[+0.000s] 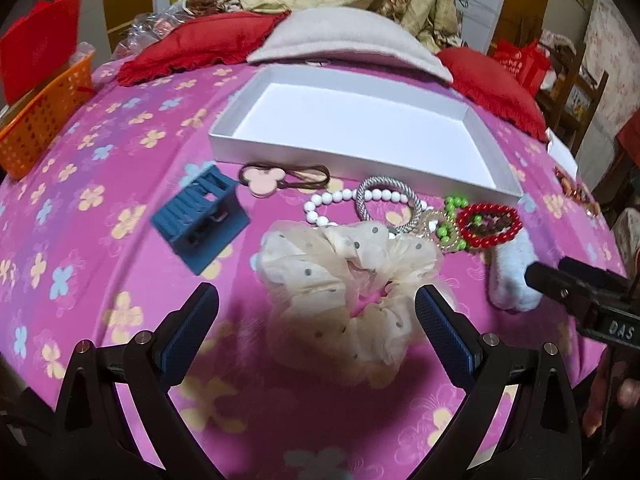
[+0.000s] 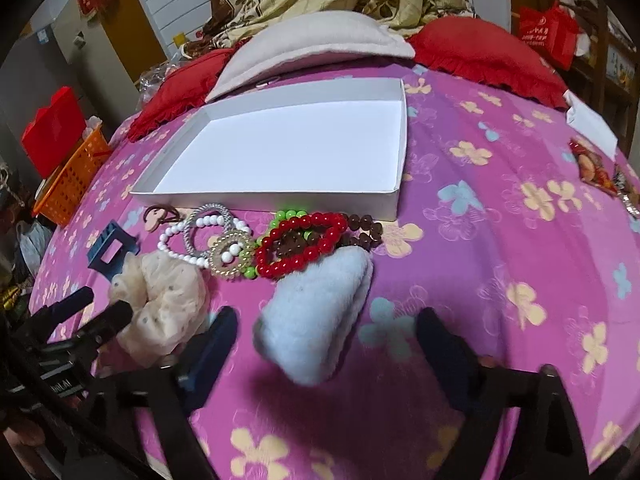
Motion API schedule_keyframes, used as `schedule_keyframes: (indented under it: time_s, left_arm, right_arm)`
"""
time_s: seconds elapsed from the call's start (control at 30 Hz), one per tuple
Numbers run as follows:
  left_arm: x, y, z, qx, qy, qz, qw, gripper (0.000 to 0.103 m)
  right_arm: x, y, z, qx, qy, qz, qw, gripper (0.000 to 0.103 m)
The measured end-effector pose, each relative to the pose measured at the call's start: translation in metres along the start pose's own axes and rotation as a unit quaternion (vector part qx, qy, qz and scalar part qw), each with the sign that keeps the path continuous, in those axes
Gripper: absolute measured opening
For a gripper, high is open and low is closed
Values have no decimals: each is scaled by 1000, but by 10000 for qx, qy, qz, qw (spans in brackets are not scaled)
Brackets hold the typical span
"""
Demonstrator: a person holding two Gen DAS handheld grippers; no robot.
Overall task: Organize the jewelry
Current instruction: 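Grasp the cream scrunchie with the left tool while the right tool grasps the blue fuzzy clip, then place the scrunchie in the tray with the left tool while the right tool places the fuzzy clip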
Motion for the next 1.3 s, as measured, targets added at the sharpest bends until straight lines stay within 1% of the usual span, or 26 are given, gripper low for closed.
schedule_keyframes:
  time_s: [0.03,0.07,0.1,0.13,0.17,0.2,0.23,0.27,0.3,0.33,0.37,0.4,0.43,0.53,0.63,0.73,0.8,0.87,0.93,1.0,1.03,1.1,1.17,1.23,1.27,1.3]
  left_arm:
    - [5,0,2,42,24,-34,10000,99]
    - [12,0,3,83,64,-97,9999,99]
    - [16,-1,5,107,72,-159,9998,99]
    - [21,-1,6,115,51,-226,9997,98]
    - [24,-2,6,106,-6,-266,9996,97]
    - [27,-4,7,85,-106,-315,9994,90]
    - [29,-5,7,67,-193,-376,9991,77]
    - [31,-6,8,55,-267,-447,9986,71]
    - [32,-7,9,47,-341,-491,9982,63]
    - [30,-7,11,75,-363,-450,9983,54]
    - [28,-7,13,126,-378,-424,9983,48]
    - [26,-7,15,177,-380,-407,9983,37]
    - [23,-7,16,231,-348,-391,9984,32]
    - [14,-6,17,256,-350,-339,9985,22]
    - [4,-6,15,162,-496,-309,9982,16]
    - [-7,-4,16,230,-522,-204,9982,16]
    - [-6,-5,17,258,-515,-250,9980,16]
    - [-5,-6,14,144,-532,-269,9981,24]
    - [-3,-7,10,-18,-669,-312,9973,54]
    - [-2,-7,7,-149,-711,-290,9969,67]
    - [0,-5,5,-202,-664,-249,9973,68]
    - [6,-3,4,-234,-559,-241,9979,68]
    - [17,-3,2,-259,-475,-345,9979,66]
    - [29,-7,1,-222,-471,-574,9970,35]
    - [27,-7,1,-152,-376,-437,9982,30]
    - [27,-7,2,-85,-349,-426,9984,20]
  right_arm:
    - [4,0,2,47,36,-13,10000,70]
    - [8,0,4,113,106,-48,9999,56]
    - [11,-2,5,182,252,-86,9995,50]
    - [13,-4,6,258,499,-89,9984,44]
    - [14,-6,8,295,592,-57,9978,41]
    - [14,-7,9,286,589,-24,9979,39]
    - [12,-8,10,313,646,5,9974,35]
    - [9,-9,11,385,731,21,9966,30]
    - [7,-10,13,433,796,40,9959,29]
    - [3,-10,14,427,809,77,9958,27]
    - [1,-12,14,390,780,113,9961,26]
    - [-2,-13,16,371,748,148,9964,25]
    - [-4,-14,17,386,755,165,9963,25]
    - [-15,-16,22,409,727,275,9961,24]
    - [-33,-13,25,323,606,468,9965,24]
    - [-50,-8,29,319,587,618,9959,24]
    - [-58,-6,30,330,617,702,9951,24]
    - [-63,-4,29,338,675,736,9944,24]
    - [-64,-3,27,319,720,721,9943,24]
    - [-63,-3,26,307,764,692,9942,24]
    - [-63,-3,25,304,787,681,9941,24]
    - [-63,-3,23,285,823,671,9939,24]
    - [-63,-3,20,254,852,672,9938,24]
    - [-64,-2,17,225,883,681,9935,24]
    - [-65,-1,16,216,905,694,9932,24]
    - [-65,0,15,205,921,704,9930,24]
Point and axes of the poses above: each gripper's, at about its wrist camera, not at the fingertips, and x roughly the way its jaws point, z to its right, y to its top, the point moved 4 cm from there along x, roughly the way its jaws point
